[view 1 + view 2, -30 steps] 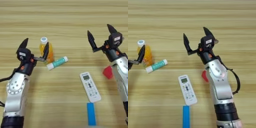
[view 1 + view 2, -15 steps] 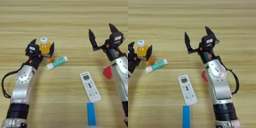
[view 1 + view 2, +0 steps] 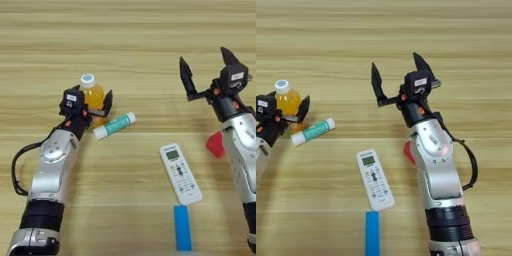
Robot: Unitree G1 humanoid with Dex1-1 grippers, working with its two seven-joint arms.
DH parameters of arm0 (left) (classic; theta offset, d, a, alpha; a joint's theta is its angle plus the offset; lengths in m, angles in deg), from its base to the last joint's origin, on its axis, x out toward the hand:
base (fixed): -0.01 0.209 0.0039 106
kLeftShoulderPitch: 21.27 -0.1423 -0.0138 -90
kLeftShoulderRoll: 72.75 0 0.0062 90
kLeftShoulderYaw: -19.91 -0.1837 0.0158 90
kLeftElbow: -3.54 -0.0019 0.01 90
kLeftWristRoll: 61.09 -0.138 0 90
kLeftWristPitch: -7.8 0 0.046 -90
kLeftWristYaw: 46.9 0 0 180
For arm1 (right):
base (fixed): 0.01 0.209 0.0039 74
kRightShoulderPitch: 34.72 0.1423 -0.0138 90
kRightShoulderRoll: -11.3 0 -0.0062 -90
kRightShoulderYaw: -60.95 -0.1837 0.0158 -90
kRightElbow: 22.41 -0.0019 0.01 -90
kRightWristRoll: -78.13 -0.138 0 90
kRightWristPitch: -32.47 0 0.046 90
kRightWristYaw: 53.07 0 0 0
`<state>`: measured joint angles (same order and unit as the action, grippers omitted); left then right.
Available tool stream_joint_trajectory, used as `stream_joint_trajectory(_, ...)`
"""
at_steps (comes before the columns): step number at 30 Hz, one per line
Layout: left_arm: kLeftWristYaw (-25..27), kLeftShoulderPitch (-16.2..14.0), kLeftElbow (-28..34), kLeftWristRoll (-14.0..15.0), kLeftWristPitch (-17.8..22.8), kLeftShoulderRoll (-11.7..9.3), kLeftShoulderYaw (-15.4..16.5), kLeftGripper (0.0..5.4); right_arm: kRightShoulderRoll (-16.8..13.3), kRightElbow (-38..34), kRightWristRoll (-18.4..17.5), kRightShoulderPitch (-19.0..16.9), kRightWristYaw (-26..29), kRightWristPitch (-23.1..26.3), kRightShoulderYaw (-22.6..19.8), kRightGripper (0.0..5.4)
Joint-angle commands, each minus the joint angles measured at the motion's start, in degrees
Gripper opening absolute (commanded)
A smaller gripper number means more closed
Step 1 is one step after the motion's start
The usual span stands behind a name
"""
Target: Move the objects on the table
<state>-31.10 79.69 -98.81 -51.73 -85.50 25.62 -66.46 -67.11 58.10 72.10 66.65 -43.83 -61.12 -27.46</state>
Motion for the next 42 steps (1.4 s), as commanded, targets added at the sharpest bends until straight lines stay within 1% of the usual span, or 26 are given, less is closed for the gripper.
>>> stream_joint_trajectory(1, 0.1, 0.6, 0.2, -0.3, 0.2, -0.2, -0.1, 4.50, 0.4, 0.8, 0.6, 0.5, -1.0, -0.8, -0.7, 5.40)
stream_joint_trajectory(2, 0.0, 0.6, 0.2, -0.3, 0.0, -0.2, -0.1, 4.45, 0.4, 1.0, 0.6, 0.4, -1.1, -0.9, -0.8, 5.40)
stream_joint_trajectory(7, -0.1, 0.8, 1.7, -0.7, -1.4, -0.4, -0.1, 3.84, 0.2, 2.3, 0.7, 0.0, -1.3, -1.6, -0.8, 5.40)
stream_joint_trajectory(9, -0.1, 0.9, 2.6, -0.9, -1.9, -0.6, -0.1, 3.80, 0.2, 2.8, 0.8, -0.2, -1.4, -1.8, -0.8, 5.40)
stream_joint_trajectory(10, -0.1, 1.0, 3.0, -0.9, -2.0, -0.7, 0.0, 3.60, 0.2, 3.0, 0.9, -0.4, -1.4, -1.9, -0.8, 5.40)
stream_joint_trajectory(11, -0.1, 1.0, 3.5, -0.8, -1.9, -0.8, 0.1, 3.55, 0.2, 3.2, 0.9, -0.6, -1.4, -2.0, -0.7, 5.40)
stream_joint_trajectory(15, -0.1, 1.6, 5.7, -0.7, -1.8, -1.6, 0.6, 3.49, 0.1, 3.9, 1.0, -1.2, -1.1, -2.6, -0.5, 5.40)
stream_joint_trajectory(19, 0.4, 2.5, 7.9, 0.3, -1.2, -2.2, 1.2, 3.49, 0.0, 4.2, 1.0, -1.3, -0.9, -2.7, -0.5, 5.40)
stream_joint_trajectory(23, 1.4, 3.5, 10.8, 0.8, -0.4, -3.5, 1.1, 3.49, -0.4, 4.3, 0.8, -1.2, -0.1, -2.6, -0.1, 5.40)
stream_joint_trajectory(29, 4.3, 5.2, 14.1, 1.8, 2.1, -5.7, 1.1, 3.49, -2.4, 1.7, -0.5, -1.7, 6.0, -0.7, 3.1, 5.40)
stream_joint_trajectory(31, 5.5, 5.5, 14.9, 2.4, 2.9, -6.4, 0.9, 3.49, -3.7, 0.3, -1.0, -1.8, 9.0, 0.3, 4.6, 5.40)
stream_joint_trajectory(34, 7.3, 5.8, 15.9, 3.2, 3.7, -7.2, 0.4, 3.49, -6.0, -2.2, -2.9, -2.1, 14.1, 3.3, 6.6, 5.40)
stream_joint_trajectory(36, 8.2, 5.9, 16.5, 3.4, 3.9, -7.5, 0.1, 3.49, -7.7, -3.6, -2.8, -2.3, 16.9, 4.0, 8.0, 5.40)
stream_joint_trajectory(39, 9.5, 5.8, 18.3, 3.9, 5.4, -7.9, -0.4, 3.49, -9.5, -6.0, -4.3, -2.4, 20.2, 6.7, 9.0, 5.40)
stream_joint_trajectory(42, 11.0, 5.0, 20.5, 4.9, 7.0, -7.8, -1.2, 3.49, -11.6, -7.8, -4.4, -2.1, 23.3, 7.9, 10.3, 5.40)
